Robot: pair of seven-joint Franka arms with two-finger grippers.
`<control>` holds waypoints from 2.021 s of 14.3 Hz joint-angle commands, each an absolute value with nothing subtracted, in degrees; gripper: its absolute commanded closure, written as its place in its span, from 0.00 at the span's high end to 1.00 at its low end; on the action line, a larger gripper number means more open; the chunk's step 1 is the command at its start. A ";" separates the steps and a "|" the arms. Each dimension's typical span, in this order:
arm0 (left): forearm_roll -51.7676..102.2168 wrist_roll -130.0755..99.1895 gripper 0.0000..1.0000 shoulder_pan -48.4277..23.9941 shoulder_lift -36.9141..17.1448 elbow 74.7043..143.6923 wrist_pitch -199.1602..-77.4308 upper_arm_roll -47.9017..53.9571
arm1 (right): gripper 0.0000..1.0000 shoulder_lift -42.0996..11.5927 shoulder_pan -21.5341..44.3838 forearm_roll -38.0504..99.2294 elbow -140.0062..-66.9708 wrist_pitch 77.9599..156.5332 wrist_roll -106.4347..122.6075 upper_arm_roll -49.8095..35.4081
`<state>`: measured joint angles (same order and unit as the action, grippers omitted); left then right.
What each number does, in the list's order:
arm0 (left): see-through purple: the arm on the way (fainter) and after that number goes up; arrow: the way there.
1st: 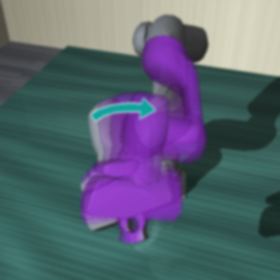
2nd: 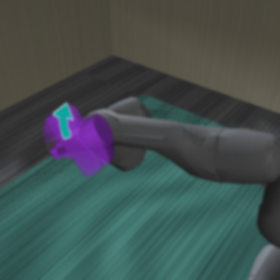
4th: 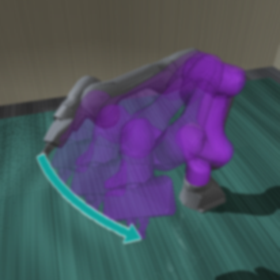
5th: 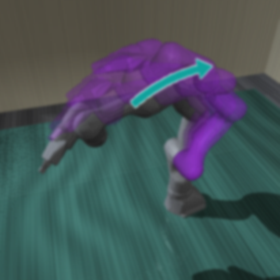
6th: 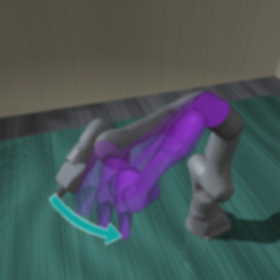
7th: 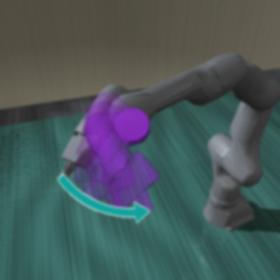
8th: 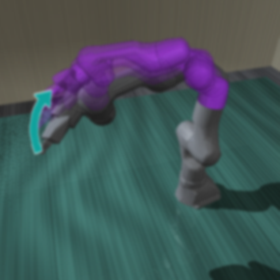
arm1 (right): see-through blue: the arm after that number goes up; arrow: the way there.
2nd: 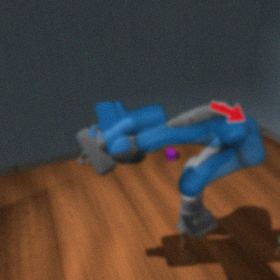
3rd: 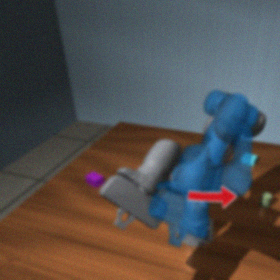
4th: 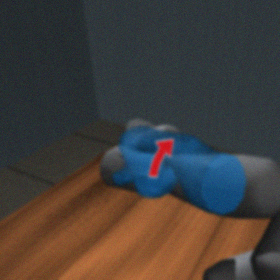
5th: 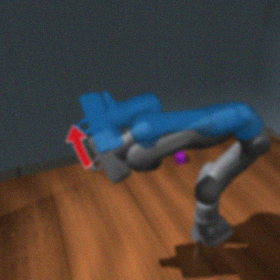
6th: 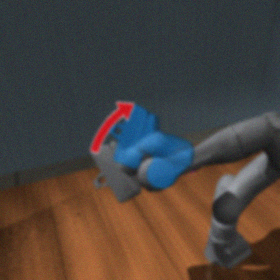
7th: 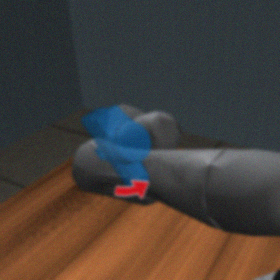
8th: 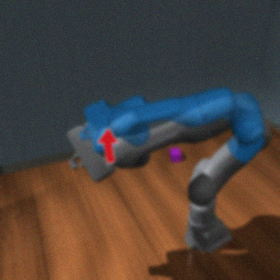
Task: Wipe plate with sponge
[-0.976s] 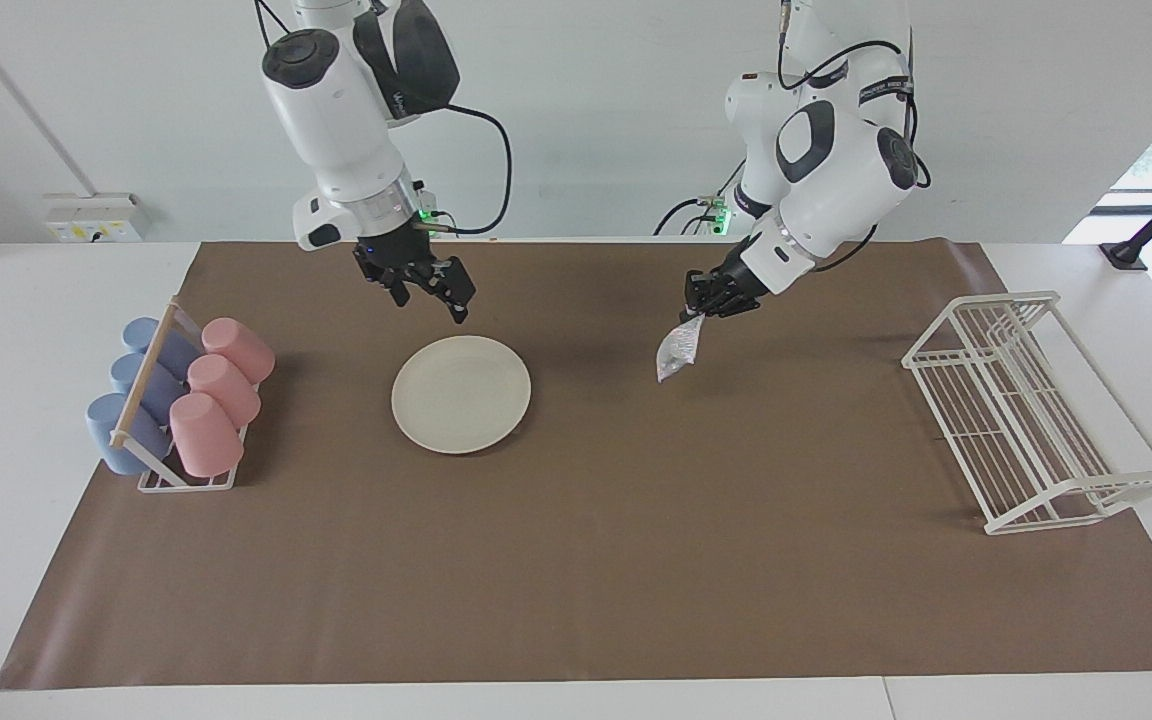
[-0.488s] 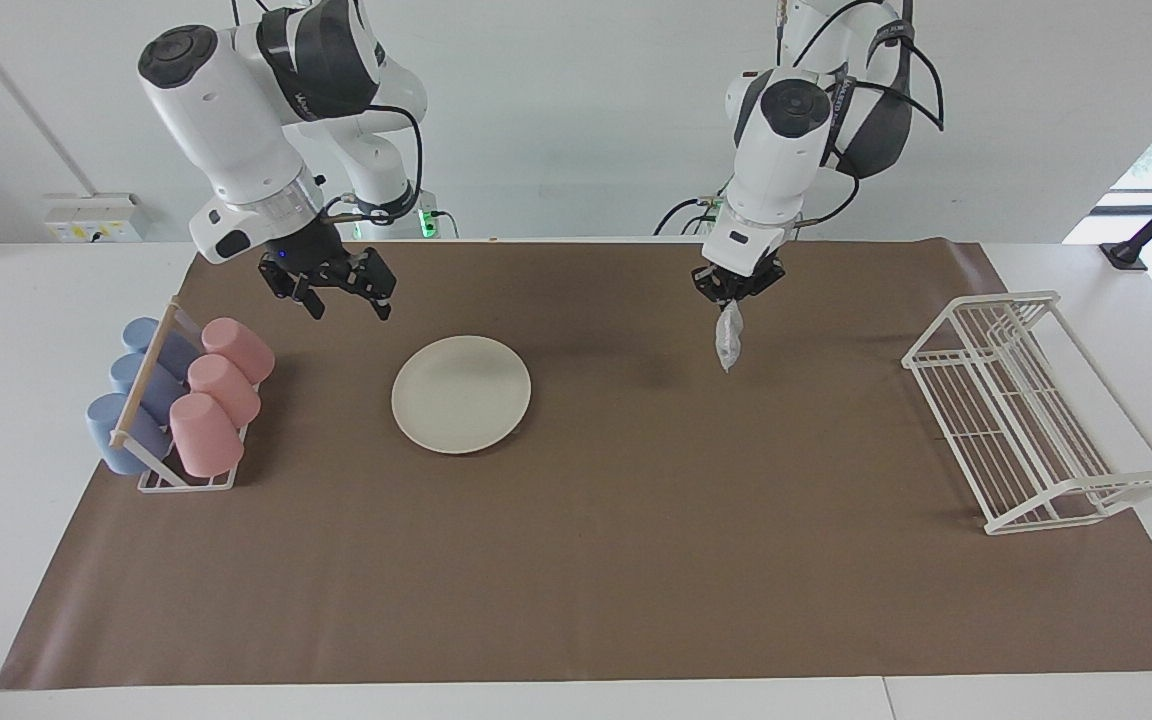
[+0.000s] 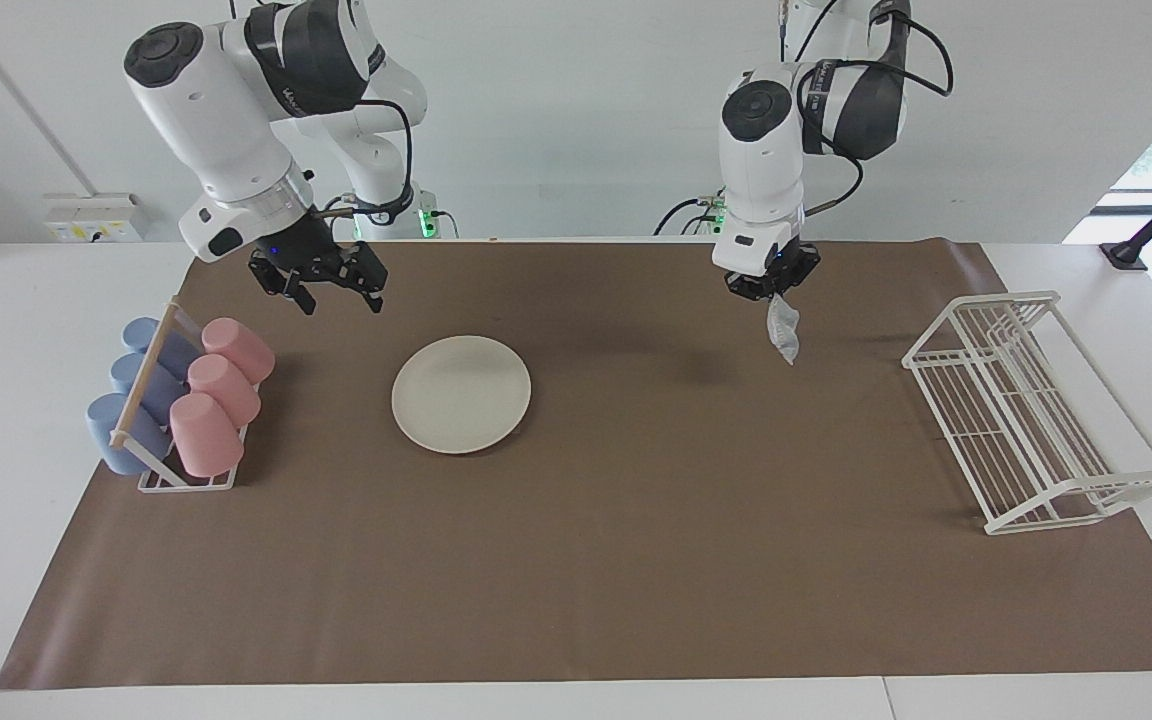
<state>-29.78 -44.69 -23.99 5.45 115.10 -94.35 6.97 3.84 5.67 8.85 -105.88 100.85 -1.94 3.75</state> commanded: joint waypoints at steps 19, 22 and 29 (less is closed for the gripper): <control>-69.34 -44.91 0.00 -9.23 -14.22 107.87 -96.42 7.12 | 1.00 -1.32 4.57 -0.53 -93.78 90.09 3.60 3.87; -71.88 -45.18 0.00 -7.48 -16.61 106.96 -96.68 6.59 | 1.00 -1.14 4.04 -0.53 -93.95 90.09 4.30 3.96; -71.46 -46.58 0.00 -6.15 -16.79 107.49 -98.44 6.77 | 1.00 0.35 2.38 -0.70 -93.69 90.18 4.57 4.48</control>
